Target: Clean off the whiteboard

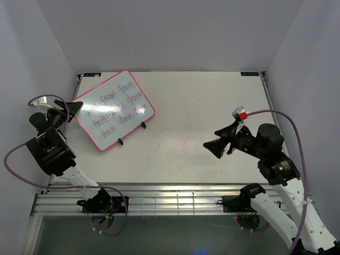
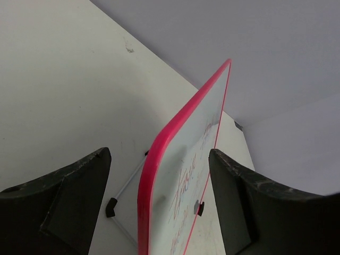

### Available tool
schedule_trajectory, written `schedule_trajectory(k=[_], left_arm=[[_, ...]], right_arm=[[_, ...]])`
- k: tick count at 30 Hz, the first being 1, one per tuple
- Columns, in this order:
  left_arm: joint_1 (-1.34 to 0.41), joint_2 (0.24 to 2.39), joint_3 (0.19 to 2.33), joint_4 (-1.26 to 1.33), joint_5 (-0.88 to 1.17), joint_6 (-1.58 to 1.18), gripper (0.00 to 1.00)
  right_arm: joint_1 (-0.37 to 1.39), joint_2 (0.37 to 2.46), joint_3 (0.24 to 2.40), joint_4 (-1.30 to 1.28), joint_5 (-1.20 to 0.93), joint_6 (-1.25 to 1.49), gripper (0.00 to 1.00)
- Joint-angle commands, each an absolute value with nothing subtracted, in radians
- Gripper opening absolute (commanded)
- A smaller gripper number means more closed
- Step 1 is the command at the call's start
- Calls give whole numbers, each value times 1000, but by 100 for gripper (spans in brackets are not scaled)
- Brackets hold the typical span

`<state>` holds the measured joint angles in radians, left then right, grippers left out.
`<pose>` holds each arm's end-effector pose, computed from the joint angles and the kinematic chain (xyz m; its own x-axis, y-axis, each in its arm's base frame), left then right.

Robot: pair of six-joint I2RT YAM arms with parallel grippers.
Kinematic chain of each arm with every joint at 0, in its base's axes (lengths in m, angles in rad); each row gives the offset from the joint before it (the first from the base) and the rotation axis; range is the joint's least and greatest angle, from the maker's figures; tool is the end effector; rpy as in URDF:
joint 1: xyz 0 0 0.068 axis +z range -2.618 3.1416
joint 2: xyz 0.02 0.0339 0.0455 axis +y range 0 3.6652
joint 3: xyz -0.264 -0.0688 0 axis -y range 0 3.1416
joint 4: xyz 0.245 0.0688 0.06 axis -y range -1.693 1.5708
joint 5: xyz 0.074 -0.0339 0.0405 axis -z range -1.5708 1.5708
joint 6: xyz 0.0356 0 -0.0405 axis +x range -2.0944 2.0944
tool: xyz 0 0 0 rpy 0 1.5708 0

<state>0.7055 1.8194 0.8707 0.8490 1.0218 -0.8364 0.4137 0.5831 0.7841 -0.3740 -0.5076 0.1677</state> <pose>0.3003 0.2159 0.1960 -0.2793 -0.7466 -0.6038 0.1500 0.5872 -0.7954 0.1132 0.0686 0.3485 -0.2872 0.0332 -0.9573 -0.7524 0.6107 0.2469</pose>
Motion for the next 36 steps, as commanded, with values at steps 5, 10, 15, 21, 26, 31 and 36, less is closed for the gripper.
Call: schedule_trajectory(k=[5,10,15,21,26,31,36], left_arm=[[698,1865,939,965,1038,-867,80],[692,1920,956,1046,1063,-908,68],[690,1942,943,1138,1083,-946,56],[690,1957,913,1374,1101,-1069,22],[681,1887,857,1418,1095,-1080,0],[660,1824,868,1404,1109,-1063,0],[650,1740,926,1382,1117,-1088,0]], right_arm=[[436,626,827,-360,-505,152,90],[442,637,834,-364,-476,150,90],[443,652,842,-368,-465,147,90],[448,660,838,-365,-454,149,90],[451,660,841,-367,-451,149,90],[453,657,842,-367,-445,152,90],[454,652,844,-371,-434,152,90]])
